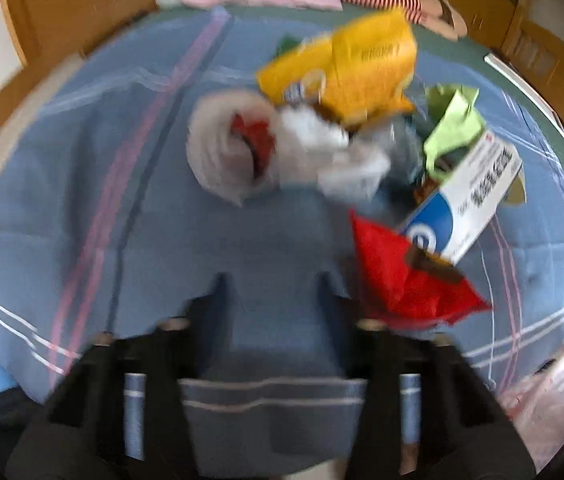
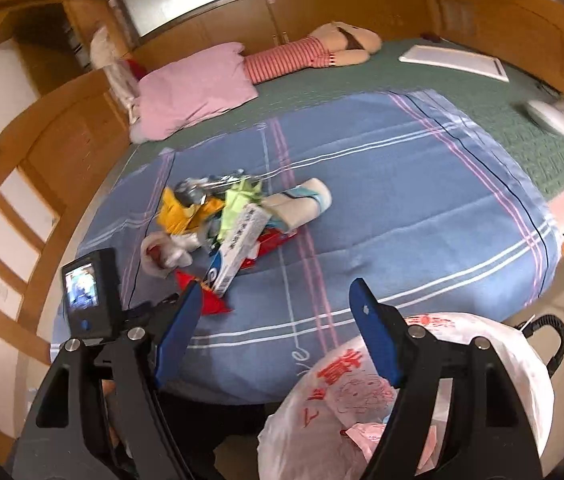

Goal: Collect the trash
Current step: 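Grasp the red snack bag with the left tool while the right tool reaches the pile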

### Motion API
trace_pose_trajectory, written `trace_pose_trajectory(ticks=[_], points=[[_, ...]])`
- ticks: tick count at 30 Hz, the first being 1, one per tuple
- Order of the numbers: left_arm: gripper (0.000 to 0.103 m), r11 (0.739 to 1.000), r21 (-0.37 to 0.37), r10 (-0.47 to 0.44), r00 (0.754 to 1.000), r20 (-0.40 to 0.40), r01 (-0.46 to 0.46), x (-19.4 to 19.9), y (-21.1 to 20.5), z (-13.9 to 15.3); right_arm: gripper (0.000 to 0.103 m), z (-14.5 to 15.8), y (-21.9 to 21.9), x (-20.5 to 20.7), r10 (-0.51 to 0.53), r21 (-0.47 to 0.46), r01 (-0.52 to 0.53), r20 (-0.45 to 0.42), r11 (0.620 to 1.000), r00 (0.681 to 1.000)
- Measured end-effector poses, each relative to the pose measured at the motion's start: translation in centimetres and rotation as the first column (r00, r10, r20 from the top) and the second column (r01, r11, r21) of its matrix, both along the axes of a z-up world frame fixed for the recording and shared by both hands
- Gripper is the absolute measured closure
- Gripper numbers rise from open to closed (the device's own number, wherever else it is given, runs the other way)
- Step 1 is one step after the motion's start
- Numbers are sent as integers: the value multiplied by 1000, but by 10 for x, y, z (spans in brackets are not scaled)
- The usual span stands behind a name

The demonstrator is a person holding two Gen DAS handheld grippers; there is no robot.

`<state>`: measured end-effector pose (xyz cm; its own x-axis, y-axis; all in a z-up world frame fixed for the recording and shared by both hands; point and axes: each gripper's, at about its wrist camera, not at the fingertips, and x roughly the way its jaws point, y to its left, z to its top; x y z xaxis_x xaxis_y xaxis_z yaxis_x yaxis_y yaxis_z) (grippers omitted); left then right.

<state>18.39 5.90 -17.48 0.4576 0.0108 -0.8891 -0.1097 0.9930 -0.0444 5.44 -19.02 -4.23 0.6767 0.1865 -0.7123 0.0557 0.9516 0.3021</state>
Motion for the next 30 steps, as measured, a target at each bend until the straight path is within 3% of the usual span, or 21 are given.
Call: trace_pose_trajectory(ticks=[3,8,9,12,15,19,23,26,30], points=[[92,999,-26,36,999,-16,-37,2,13,0,29,0,7,3,3,-15,-3,1,1000,1000],[92,993,7,115,990,81,-116,-3,27,17,29,-6,12,18,-12,5,12,4,1000,1000],[88,987,-20,160,984,80,-159,-4,35,16,29,-8,14,22,-11,11,11,5,1000,1000],[38,956,-117,279,958,68,-270,-7,56,17,29,-19,19,37,-27,52,28,-29,998,999],[31,932,-170,337,939,74,-321,-8,70,17,29,-21,23,40,-18,89,22,-43,996,999],[22,925,-197,345,935,79,-325,-2,73,18,29,-16,23,30,-22,57,23,-23,998,999],[12,950,-170,284,953,110,-263,-1,55,23,29,-17,5,21,-57,80,59,-21,995,998],[11,983,-155,118,985,126,-98,0,17,26,29,-19,-8,17,-78,94,80,-28,992,997],[8,995,-39,-83,980,183,92,1,-36,32,29,-22,-16,14,-89,93,91,-30,991,996]])
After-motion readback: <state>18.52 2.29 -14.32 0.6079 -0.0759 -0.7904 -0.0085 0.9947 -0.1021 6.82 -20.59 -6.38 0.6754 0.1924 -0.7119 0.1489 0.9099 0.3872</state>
